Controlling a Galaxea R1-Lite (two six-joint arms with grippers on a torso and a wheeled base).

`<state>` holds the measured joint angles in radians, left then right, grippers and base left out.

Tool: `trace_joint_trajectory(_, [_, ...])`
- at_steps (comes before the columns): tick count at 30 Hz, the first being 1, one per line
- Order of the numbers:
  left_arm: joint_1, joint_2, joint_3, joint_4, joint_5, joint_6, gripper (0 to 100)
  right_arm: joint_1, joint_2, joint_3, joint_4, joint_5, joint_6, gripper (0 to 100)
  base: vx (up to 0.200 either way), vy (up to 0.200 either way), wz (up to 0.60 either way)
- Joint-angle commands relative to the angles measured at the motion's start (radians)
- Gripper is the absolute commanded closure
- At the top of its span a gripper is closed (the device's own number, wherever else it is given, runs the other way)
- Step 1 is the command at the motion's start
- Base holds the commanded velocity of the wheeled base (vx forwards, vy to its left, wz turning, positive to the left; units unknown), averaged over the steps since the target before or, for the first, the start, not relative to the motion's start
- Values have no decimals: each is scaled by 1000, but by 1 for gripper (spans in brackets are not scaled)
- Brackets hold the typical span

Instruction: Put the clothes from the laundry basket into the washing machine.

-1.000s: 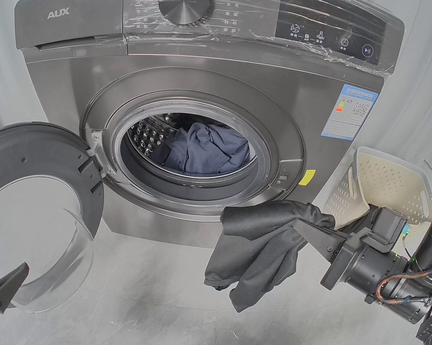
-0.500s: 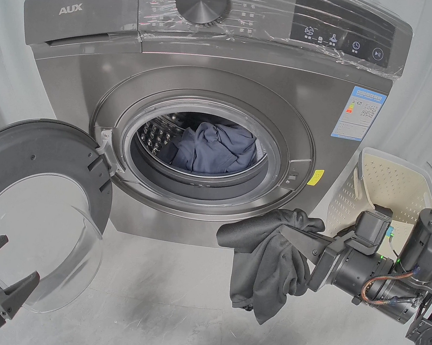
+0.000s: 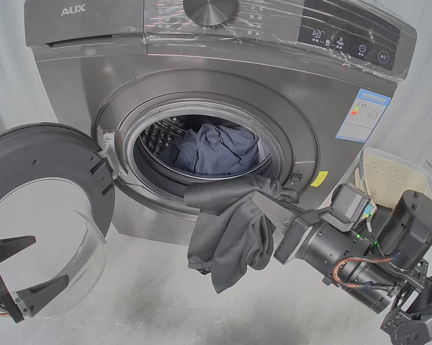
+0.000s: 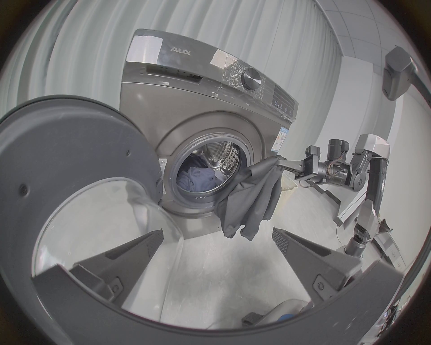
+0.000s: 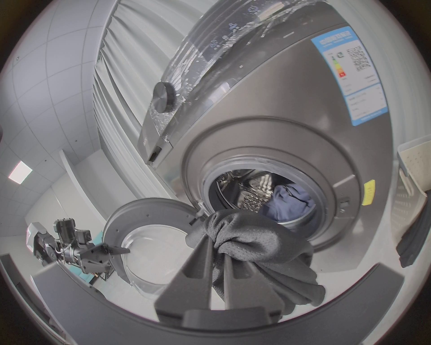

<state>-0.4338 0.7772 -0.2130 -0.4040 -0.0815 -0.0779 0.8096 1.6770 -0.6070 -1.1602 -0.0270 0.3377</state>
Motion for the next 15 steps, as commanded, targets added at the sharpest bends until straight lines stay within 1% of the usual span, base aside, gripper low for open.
trace_joint_trajectory(1, [-17,166,-9,-88,-15,3,0,31,113,-85,-64,-14,7,100,0,0,0])
trace_joint_trajectory(4, [-54,217,-8,-130,-40,-3,0,31,148,-112,-88,-16,7,100,0,0,0])
trace_joint_trajectory(7, [-91,266,-19,-137,-73,-8,0,33,167,-126,-95,-17,7,100,0,0,0])
trace_joint_trajectory(8, [-94,280,-25,-137,-83,-13,0,33,168,-132,-95,-17,7,100,0,0,0])
trace_joint_trajectory(9, [-95,293,-29,-137,-96,-25,0,33,170,-138,-95,-17,7,100,0,0,0])
trace_joint_trajectory(10, [-95,306,-32,-137,-121,-36,0,31,170,-145,-95,-17,7,100,0,0,0])
trace_joint_trajectory(11, [-95,315,-36,-137,-146,-40,0,31,170,-149,-95,-17,7,100,0,0,0])
trace_joint_trajectory(13, [-94,335,-40,-137,-205,-45,0,31,178,-162,-95,-17,9,100,0,0,0])
trace_joint_trajectory(15, [-94,363,-48,-137,-244,-43,0,31,193,-175,-101,-19,9,100,0,0,0])
